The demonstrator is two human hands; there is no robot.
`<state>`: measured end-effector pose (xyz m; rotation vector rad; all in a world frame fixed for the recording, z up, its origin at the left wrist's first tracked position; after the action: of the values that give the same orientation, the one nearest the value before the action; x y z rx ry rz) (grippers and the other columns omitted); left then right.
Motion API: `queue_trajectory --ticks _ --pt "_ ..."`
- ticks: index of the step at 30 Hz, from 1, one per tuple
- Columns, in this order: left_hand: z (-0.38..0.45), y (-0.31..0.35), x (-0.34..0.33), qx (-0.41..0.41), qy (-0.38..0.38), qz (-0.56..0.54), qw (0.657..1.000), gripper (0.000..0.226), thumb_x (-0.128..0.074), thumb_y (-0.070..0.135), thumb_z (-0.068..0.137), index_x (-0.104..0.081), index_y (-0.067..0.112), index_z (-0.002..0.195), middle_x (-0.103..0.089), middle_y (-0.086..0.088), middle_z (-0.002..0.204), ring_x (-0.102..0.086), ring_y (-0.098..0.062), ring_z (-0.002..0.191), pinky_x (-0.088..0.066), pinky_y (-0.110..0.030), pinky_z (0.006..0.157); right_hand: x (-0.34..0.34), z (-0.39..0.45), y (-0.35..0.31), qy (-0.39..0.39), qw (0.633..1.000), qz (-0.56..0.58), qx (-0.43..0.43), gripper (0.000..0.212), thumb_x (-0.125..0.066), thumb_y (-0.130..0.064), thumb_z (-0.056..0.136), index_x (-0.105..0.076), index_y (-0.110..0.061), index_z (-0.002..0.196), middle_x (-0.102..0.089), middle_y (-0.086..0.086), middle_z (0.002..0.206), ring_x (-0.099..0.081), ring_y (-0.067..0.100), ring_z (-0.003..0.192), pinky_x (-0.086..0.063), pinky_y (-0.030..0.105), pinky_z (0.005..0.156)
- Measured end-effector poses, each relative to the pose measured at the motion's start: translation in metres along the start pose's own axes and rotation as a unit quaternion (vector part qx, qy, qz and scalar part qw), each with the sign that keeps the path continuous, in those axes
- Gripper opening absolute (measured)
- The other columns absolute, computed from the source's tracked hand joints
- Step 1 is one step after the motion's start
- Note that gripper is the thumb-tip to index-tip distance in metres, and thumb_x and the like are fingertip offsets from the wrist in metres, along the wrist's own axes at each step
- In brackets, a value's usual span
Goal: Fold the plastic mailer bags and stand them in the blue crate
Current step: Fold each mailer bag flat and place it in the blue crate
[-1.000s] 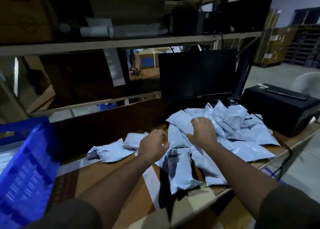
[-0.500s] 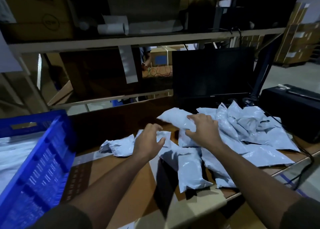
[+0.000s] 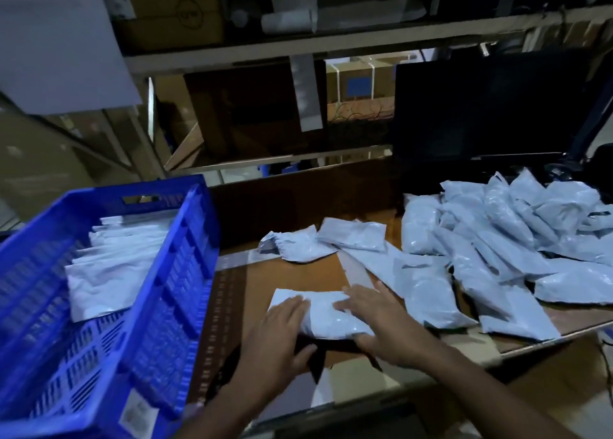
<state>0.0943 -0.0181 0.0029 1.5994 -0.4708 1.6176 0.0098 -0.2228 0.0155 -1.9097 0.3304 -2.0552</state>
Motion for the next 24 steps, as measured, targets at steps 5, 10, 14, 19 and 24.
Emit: queue_trajectory --ticks 5,10,14,19,24 --pt "-0.028 0.006 -0.004 0.033 0.043 0.043 0.998 0.068 -0.043 0.068 0.091 -0.052 0.027 0.144 -0.050 0.004 0.151 -0.050 -0.019 0.135 -0.046 -0.044 0.109 -0.027 -0.012 -0.013 -0.015 0.997 -0.077 -0.017 0.074 -0.054 -0.032 0.093 -0.018 -0.041 0.156 0.004 -0.005 0.168 0.009 0.014 0.153 0.017 0.038 0.121" --pt "-0.010 0.006 0.016 0.053 0.083 0.016 0.995 0.058 -0.026 0.056 0.103 -0.037 0.028 0.153 -0.032 0.009 0.162 -0.021 -0.007 0.150 -0.020 -0.037 0.125 -0.014 0.005 -0.034 0.032 0.998 -0.023 -0.038 0.055 -0.041 -0.038 0.105 -0.022 -0.040 0.156 -0.002 -0.011 0.168 0.007 0.006 0.153 0.007 0.036 0.124" --pt "0.009 0.004 0.002 0.013 0.000 0.013 1.000 0.072 0.000 0.053 0.100 -0.019 0.021 0.161 -0.009 0.009 0.169 0.005 0.000 0.152 0.004 -0.031 0.126 -0.029 0.019 -0.053 0.006 0.998 -0.042 -0.052 0.051 -0.031 -0.043 0.108 -0.023 -0.035 0.157 -0.006 -0.006 0.168 -0.001 0.014 0.155 0.006 0.036 0.124" --pt "-0.014 0.004 -0.038 0.021 -0.031 0.059 0.998 0.071 0.004 0.050 0.106 -0.027 0.017 0.160 -0.020 0.001 0.167 -0.013 -0.011 0.155 -0.010 -0.036 0.122 -0.069 0.008 -0.043 -0.022 0.991 -0.122 -0.060 0.061 -0.005 -0.048 0.106 -0.041 -0.028 0.151 -0.035 0.006 0.159 -0.032 0.023 0.148 -0.011 0.044 0.118" --pt "-0.007 -0.001 -0.038 0.013 -0.022 0.042 0.999 0.076 0.016 0.055 0.098 -0.005 0.020 0.163 0.006 0.005 0.168 0.011 -0.006 0.154 0.002 -0.037 0.124 -0.071 0.019 -0.035 -0.042 0.986 -0.143 -0.072 0.057 -0.015 -0.047 0.106 -0.042 -0.027 0.150 -0.044 0.006 0.155 -0.039 0.023 0.145 -0.005 0.041 0.120"
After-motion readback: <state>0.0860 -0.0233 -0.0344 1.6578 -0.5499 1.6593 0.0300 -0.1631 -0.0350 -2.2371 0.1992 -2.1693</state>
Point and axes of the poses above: each hand's wrist, its own z-axis towards the middle knuckle, its own x-axis out of the back of the hand, y = z × x, the point moved 4 cm from there along z, towards the middle knuckle
